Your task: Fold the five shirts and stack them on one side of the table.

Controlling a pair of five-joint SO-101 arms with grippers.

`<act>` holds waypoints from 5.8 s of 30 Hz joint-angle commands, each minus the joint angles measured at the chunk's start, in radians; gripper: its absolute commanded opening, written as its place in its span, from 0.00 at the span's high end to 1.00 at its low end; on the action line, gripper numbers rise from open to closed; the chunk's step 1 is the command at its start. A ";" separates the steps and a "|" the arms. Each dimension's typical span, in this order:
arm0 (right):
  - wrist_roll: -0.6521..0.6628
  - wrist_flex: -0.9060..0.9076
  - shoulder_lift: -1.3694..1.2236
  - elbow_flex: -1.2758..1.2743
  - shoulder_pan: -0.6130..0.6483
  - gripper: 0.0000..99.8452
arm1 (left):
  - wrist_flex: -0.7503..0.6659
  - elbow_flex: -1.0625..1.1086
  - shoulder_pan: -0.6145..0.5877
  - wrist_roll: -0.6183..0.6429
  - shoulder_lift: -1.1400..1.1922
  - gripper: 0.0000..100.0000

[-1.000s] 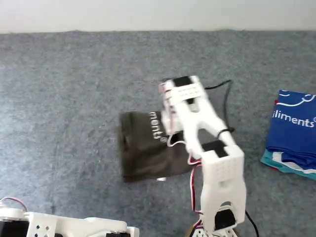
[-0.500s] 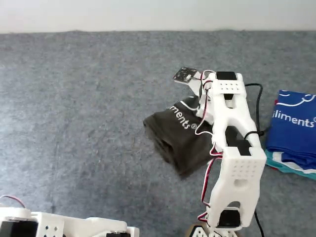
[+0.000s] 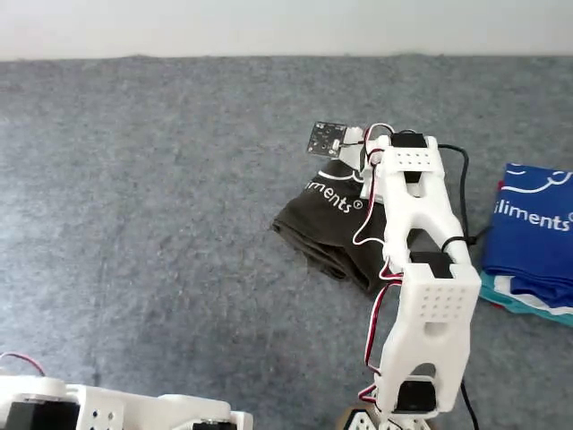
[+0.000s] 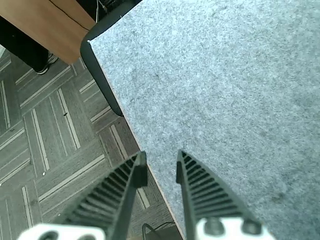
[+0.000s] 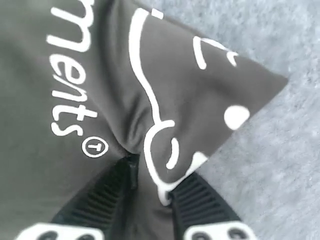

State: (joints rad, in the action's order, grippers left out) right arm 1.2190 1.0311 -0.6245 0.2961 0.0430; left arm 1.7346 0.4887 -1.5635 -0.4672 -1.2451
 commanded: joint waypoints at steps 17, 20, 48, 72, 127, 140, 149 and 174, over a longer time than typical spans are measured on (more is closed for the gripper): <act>-1.278 0.437 0.398 0.011 0.162 0.75 | 0.018 -0.035 0.002 -0.084 -0.005 0.89; -1.478 0.515 0.401 0.009 0.174 0.75 | 0.018 -0.035 0.002 -0.084 -0.005 0.89; -1.976 0.185 -0.070 0.011 0.096 0.42 | 0.015 -0.028 -0.006 -0.178 -0.005 0.89; -1.517 0.332 -0.025 0.104 -0.073 0.99 | 0.002 -0.027 0.000 -0.178 -0.005 0.89; -0.686 0.484 0.450 0.377 -0.691 0.69 | -0.097 -0.027 -0.008 -0.232 -0.005 0.89; -0.433 0.553 0.119 0.377 -0.788 0.99 | -0.003 -0.028 -0.008 -0.230 -0.005 0.89; -0.170 0.562 0.076 0.391 -0.964 0.99 | 0.017 -0.030 -0.009 -0.230 -0.006 0.89; -0.482 0.371 -0.059 0.729 -0.799 0.99 | 0.015 -0.035 -0.002 -0.229 -0.006 0.89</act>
State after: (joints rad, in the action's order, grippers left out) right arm 0.9183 1.3226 -0.7089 0.9314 -0.7718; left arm 1.7346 0.4887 -1.5635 -0.6928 -1.2451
